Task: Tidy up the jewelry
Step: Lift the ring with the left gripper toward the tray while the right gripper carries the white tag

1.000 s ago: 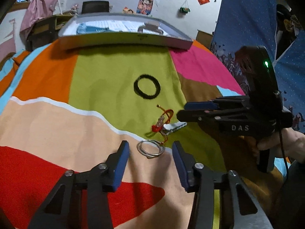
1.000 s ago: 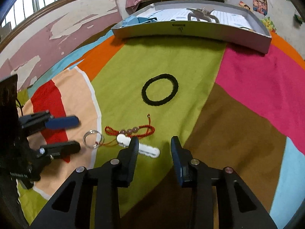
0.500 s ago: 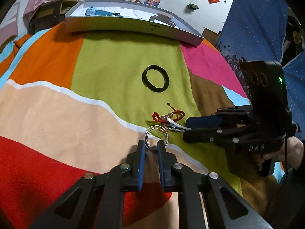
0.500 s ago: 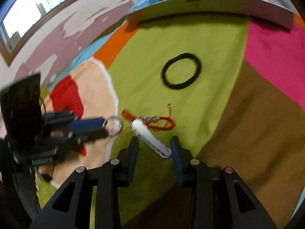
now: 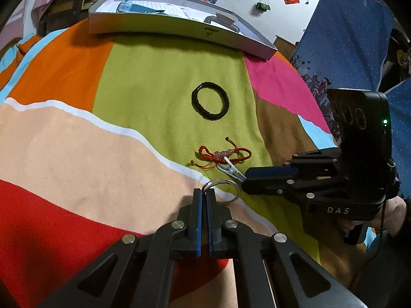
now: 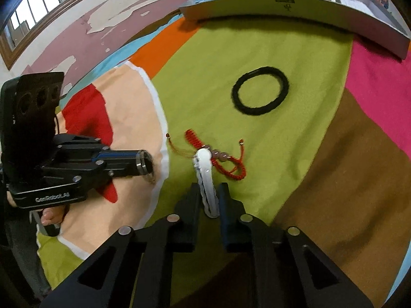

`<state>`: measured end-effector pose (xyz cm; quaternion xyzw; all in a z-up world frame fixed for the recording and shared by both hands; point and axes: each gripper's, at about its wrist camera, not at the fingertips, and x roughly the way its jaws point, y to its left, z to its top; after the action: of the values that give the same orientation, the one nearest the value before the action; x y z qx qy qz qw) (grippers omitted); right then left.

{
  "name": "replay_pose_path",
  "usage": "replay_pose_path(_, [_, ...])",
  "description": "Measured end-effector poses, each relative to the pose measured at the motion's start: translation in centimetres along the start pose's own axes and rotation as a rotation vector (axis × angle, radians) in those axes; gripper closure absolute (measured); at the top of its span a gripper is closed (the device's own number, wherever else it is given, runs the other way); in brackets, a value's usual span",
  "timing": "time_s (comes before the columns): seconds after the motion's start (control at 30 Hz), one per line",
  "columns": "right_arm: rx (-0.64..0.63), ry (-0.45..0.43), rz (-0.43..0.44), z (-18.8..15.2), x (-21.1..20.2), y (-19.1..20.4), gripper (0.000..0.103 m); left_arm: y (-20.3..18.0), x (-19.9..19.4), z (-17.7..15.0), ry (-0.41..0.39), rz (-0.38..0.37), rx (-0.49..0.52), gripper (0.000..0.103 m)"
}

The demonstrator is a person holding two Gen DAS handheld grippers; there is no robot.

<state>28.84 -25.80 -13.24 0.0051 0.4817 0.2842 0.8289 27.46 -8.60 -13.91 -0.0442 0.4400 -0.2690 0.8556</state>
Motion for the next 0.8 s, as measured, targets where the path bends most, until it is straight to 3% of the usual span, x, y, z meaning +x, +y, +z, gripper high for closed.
replay_pose_path(0.37, [0.008, -0.067, 0.004, -0.5, -2.6, 1.0, 0.094, -1.3, -1.7, 0.3, -0.026, 0.024, -0.019, 0.100])
replay_pose_path(0.67, [0.058, -0.201, -0.018, 0.4, -5.9, -0.4, 0.094, -1.5, -2.7, 1.8, -0.087, 0.042, -0.037, 0.100])
replay_pose_path(0.8, [0.084, -0.314, -0.072, 1.9, -7.7, -1.4, 0.094, -1.4, -3.9, 4.0, -0.147, 0.071, -0.047, 0.100])
